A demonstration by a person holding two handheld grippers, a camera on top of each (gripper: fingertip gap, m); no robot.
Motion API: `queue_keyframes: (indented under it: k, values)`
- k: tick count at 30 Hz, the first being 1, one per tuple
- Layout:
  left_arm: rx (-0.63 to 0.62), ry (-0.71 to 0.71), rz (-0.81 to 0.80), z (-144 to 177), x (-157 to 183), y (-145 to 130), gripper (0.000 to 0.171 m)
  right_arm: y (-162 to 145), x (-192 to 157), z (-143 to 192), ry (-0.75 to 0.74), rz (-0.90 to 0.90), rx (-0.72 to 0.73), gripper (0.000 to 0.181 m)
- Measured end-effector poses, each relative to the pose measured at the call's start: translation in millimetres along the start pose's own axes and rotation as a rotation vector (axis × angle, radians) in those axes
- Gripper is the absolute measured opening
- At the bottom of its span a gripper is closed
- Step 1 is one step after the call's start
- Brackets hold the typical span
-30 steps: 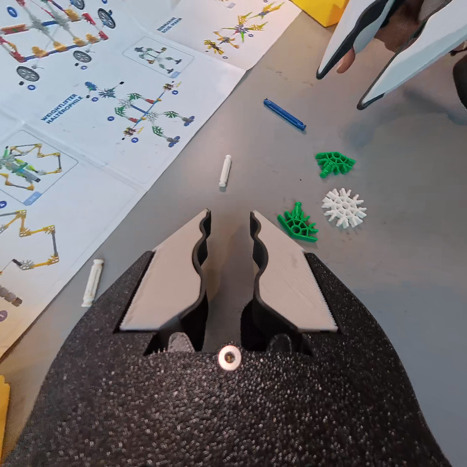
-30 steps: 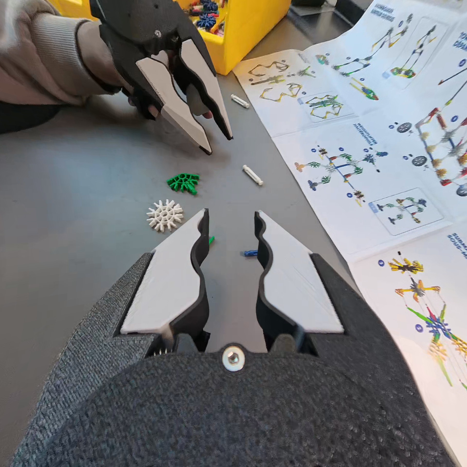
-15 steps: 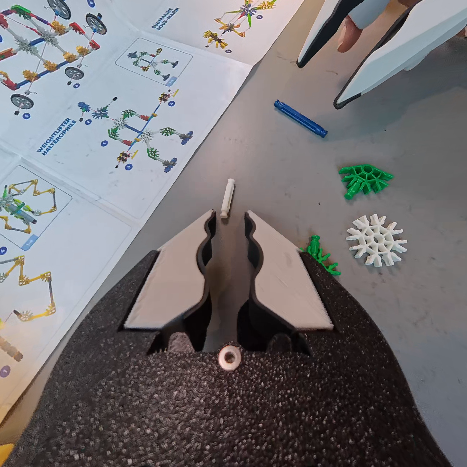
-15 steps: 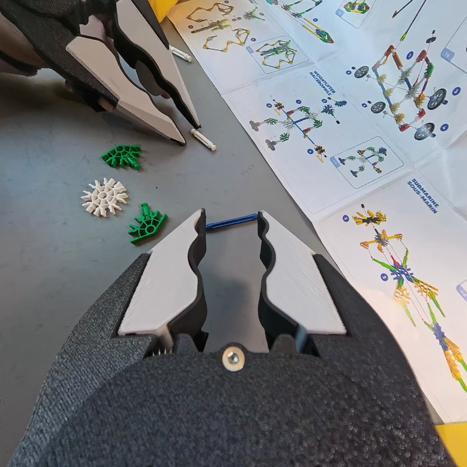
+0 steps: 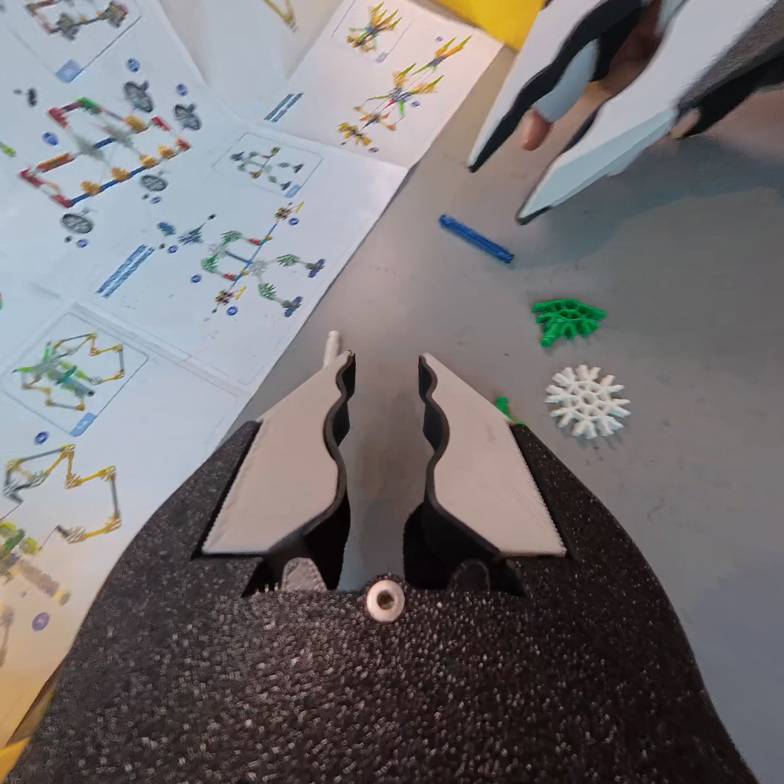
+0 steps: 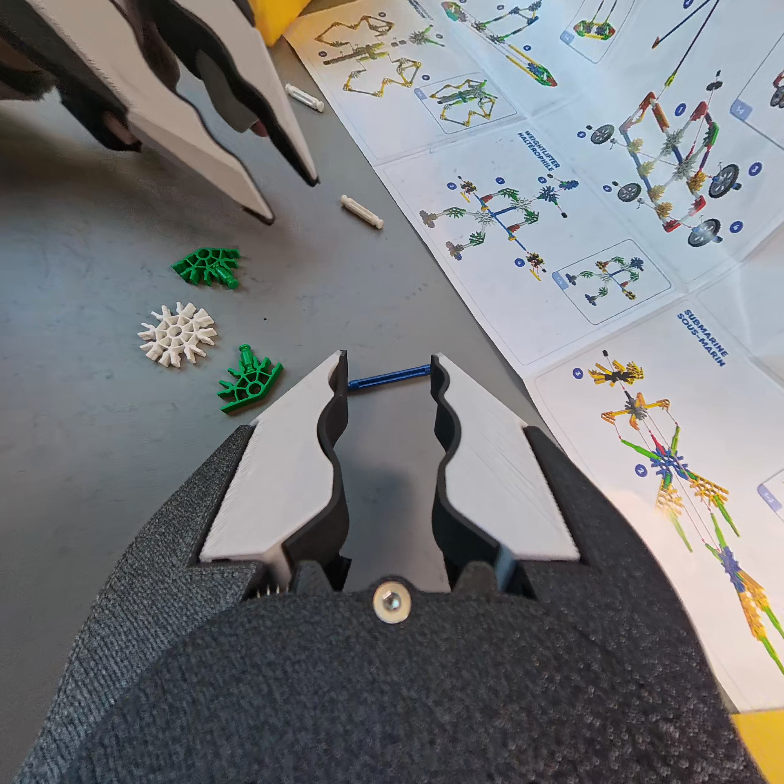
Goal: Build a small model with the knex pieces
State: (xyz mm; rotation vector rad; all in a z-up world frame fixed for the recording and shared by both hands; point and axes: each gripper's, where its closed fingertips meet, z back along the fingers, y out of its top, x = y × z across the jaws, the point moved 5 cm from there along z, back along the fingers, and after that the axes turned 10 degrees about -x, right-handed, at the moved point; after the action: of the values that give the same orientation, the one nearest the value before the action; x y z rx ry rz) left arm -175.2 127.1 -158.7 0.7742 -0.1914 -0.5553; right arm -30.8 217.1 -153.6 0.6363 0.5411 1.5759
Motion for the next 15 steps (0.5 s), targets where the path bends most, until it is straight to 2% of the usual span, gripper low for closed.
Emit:
queue_keyframes:
  k: [4,8,11,13,15]
  values:
    - [0.025,-0.249,-0.156,8.3,52.1,-2.2,0.039,1.1,-5.2,1.3,0.027,0.027,0.008,0.037]
    - [-0.067,-0.298,-0.267,-2.7,80.4,-12.3,0.053,-5.7,-26.3,-4.7,0.157,0.097,-0.048,0.038]
    - [-0.118,-0.29,-0.306,-12.1,85.5,-14.2,0.05,-12.1,-45.1,-9.3,0.246,0.158,-0.111,0.04]
    - [-0.133,-0.297,-0.317,-14.6,87.4,-14.5,0.035,-13.3,-51.8,-10.9,0.256,0.189,-0.133,0.041]
    - [-0.136,-0.288,-0.312,-14.8,86.0,-14.1,0.034,-12.1,-55.3,-10.0,0.265,0.195,-0.137,0.041]
